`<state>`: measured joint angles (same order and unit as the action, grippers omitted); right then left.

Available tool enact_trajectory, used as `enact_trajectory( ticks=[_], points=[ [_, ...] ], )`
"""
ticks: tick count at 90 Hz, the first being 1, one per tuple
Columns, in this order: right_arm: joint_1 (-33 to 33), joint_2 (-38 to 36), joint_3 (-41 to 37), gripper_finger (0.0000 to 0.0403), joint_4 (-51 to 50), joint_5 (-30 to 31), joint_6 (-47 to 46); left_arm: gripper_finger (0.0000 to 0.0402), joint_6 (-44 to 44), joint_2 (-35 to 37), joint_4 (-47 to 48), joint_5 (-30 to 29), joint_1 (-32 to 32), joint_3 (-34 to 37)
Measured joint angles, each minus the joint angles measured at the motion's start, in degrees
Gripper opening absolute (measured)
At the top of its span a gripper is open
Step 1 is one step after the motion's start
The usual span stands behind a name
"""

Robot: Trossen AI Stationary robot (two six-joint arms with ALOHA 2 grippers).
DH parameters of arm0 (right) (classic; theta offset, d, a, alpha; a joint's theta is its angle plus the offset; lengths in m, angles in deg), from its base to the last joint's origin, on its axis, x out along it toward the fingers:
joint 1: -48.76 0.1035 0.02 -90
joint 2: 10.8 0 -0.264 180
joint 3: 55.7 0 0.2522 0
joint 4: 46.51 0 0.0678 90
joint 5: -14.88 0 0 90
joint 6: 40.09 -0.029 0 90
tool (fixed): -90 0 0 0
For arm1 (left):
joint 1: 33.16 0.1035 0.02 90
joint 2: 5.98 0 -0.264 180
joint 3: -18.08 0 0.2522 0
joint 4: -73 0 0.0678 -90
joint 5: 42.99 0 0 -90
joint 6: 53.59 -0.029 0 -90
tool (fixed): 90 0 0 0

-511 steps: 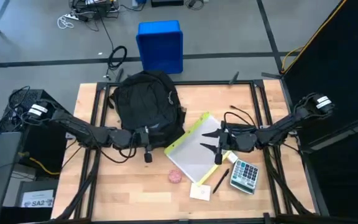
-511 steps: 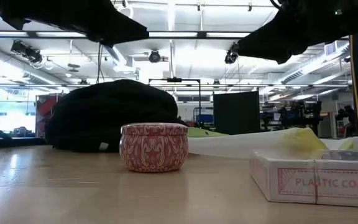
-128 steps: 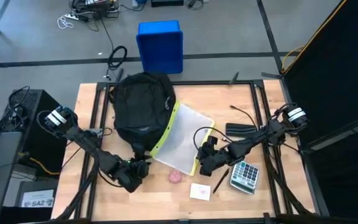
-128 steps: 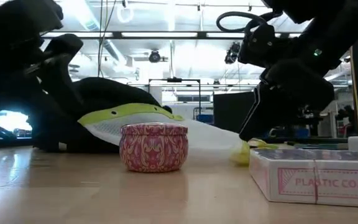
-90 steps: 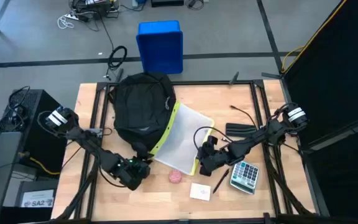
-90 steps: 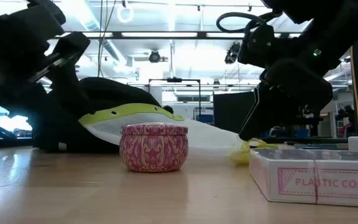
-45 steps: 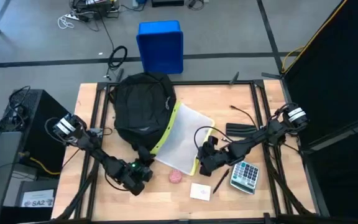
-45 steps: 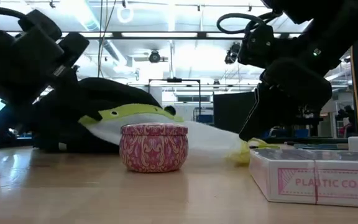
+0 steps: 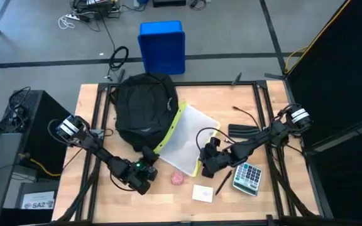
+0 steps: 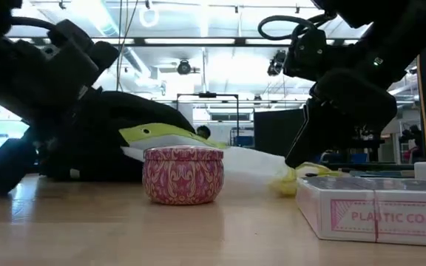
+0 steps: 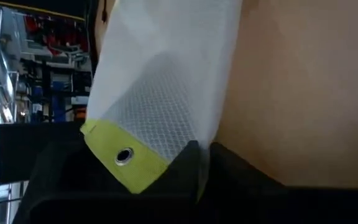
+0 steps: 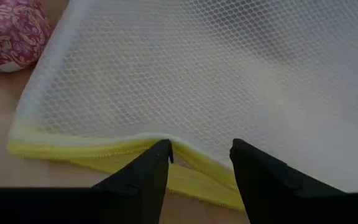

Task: Unpack backpack
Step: Put the red urn into the zip lock bag

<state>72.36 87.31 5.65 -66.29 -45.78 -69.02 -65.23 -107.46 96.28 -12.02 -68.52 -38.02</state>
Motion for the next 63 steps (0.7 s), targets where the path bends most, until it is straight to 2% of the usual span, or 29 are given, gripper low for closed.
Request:
enact_trajectory(
  ticks=[16,31,40,63],
  points=[
    [0.00,0.00,0.00,0.0150,0.00,-0.83,-0.15,0.0001,-0.36,1.49,2.34,0.51,0.17,-1.35],
    [0.00,0.00,0.00,0.0150,0.19,-3.12,-0.94,0.0000,-7.35,6.30,4.65,2.73,0.42,-4.82],
    [0.07,-0.02,0.00,0.0149,0.51,-3.69,-0.39,0.0000,-10.85,9.30,8.92,6.38,1.80,-7.34],
    [0.28,0.00,0.04,0.0147,3.65,-3.83,0.59,0.0000,-14.95,16.52,21.45,11.20,5.97,-12.61]
  ],
)
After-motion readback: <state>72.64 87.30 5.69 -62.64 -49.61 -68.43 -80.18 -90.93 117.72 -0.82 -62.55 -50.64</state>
